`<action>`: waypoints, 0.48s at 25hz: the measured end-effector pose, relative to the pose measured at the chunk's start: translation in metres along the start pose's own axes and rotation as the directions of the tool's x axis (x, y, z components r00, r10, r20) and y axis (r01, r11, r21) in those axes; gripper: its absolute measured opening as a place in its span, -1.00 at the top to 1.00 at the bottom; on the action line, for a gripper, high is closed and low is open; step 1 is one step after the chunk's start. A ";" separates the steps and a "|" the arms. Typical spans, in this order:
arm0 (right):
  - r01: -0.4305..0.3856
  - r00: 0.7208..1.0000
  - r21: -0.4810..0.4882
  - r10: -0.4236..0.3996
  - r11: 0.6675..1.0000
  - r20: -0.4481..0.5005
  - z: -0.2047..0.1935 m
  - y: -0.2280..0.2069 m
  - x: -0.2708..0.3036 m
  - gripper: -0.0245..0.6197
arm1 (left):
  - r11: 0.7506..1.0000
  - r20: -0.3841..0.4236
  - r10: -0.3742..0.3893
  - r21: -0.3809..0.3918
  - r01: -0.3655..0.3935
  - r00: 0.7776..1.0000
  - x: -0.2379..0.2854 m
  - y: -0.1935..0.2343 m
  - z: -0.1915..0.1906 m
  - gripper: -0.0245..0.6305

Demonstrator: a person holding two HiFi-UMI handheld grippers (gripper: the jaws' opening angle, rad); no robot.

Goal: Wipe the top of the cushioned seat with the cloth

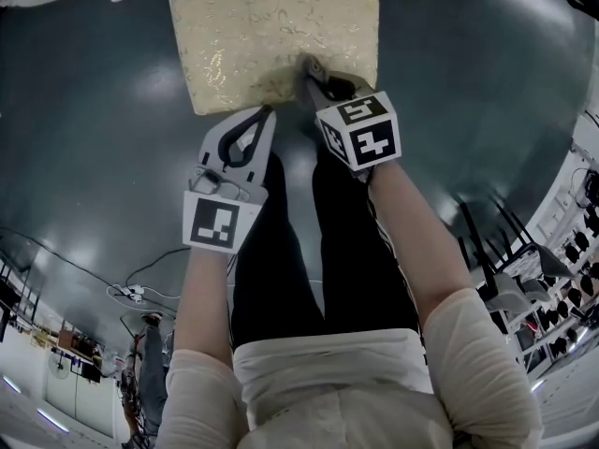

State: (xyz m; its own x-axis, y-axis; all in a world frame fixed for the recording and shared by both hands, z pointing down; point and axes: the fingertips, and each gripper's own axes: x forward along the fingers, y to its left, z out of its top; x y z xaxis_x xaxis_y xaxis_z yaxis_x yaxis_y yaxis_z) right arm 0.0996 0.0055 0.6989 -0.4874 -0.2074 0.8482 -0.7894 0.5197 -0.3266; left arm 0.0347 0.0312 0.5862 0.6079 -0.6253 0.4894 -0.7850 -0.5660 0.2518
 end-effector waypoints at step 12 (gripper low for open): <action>0.024 1.000 0.000 -0.024 1.000 -0.004 -0.014 -0.041 -0.025 0.84 | 0.997 -0.027 -0.057 0.048 0.059 0.998 0.028 -0.040 0.007 0.92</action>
State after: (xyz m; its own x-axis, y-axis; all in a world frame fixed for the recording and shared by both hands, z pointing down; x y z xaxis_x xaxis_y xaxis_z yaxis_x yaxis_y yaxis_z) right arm 0.1492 0.0013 0.6964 -0.4668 -0.2166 0.8574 -0.8009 0.5147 -0.3060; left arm 0.0841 0.0327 0.5838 0.6484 -0.5771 0.4964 -0.7415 -0.6266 0.2400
